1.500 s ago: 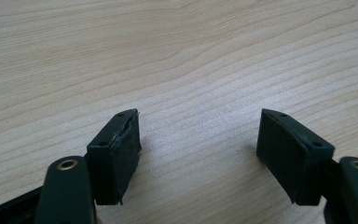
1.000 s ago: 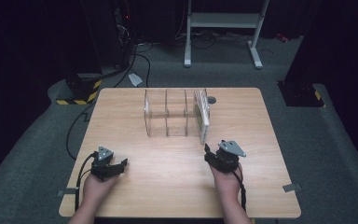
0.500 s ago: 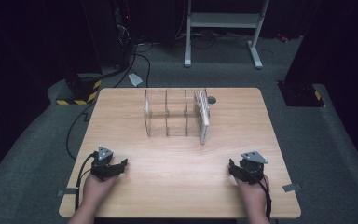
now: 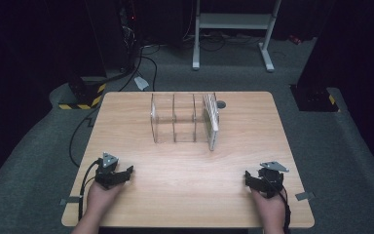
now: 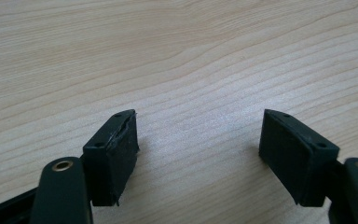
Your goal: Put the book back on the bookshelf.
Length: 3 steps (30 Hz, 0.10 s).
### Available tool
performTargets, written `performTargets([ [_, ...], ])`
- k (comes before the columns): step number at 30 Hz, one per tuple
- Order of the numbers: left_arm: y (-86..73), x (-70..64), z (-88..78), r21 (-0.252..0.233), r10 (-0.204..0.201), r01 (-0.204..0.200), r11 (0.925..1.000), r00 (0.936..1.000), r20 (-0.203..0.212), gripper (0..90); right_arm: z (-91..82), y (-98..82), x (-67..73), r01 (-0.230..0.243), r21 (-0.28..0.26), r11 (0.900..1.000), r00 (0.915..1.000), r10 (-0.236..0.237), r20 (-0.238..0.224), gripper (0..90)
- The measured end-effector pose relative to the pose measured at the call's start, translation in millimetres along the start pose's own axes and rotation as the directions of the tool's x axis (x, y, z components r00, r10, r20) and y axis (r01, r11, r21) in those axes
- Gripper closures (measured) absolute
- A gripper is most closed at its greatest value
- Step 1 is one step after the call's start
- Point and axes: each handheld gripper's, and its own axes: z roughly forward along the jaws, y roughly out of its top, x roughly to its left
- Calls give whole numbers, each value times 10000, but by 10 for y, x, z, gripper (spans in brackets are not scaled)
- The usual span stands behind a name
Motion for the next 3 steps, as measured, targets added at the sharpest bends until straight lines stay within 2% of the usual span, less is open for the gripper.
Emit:
performTargets([
  [2, 0, 1, 0, 4, -1, 1, 10000, 10000, 6, 281, -4, -3, 0, 16, -1, 10000, 9999, -16, 101, 162],
  [3, 0, 1, 0, 4, -1, 1, 10000, 10000, 6, 280, -5, -2, 0, -137, 12, 9999, 9999, 137, 91, 161],
])
